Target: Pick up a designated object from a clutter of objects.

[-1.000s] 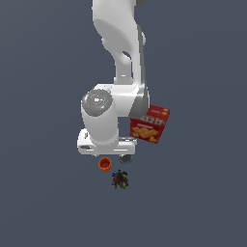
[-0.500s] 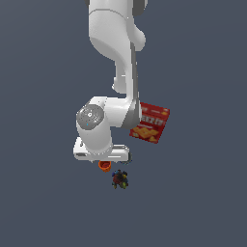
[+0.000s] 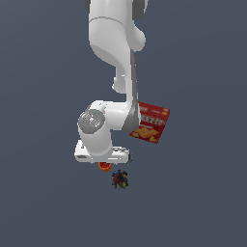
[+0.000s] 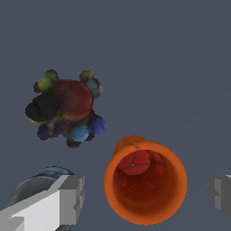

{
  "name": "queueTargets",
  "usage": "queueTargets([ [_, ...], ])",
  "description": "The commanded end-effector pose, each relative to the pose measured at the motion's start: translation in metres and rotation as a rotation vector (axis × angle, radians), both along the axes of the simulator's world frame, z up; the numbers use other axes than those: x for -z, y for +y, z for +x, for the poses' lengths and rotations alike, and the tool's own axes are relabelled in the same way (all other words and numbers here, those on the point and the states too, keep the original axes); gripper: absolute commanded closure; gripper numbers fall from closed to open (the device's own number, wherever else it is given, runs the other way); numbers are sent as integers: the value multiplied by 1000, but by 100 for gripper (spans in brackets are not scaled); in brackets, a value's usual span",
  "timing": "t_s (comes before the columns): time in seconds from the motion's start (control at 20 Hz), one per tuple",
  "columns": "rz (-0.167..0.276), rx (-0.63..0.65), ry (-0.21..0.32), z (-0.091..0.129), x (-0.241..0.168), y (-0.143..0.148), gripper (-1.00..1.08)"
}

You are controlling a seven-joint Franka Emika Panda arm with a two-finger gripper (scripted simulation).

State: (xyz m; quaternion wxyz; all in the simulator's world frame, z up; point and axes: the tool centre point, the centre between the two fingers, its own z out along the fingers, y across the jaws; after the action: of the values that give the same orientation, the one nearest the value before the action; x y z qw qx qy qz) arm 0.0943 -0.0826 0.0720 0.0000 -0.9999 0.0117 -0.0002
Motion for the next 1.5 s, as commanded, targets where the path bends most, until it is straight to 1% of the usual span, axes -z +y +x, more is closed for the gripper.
queueTargets([
  [0.0,0,0,1,-1,14,0,-92],
  [0.2,0,0,0,-1,30,0,-92],
  [0.4,0,0,0,0,34,0,-92],
  [0.45,0,0,0,0,34,0,108],
  [1.1,0,0,0,0,32,-1,108],
  [1.45,0,0,0,-8,12,-3,108],
])
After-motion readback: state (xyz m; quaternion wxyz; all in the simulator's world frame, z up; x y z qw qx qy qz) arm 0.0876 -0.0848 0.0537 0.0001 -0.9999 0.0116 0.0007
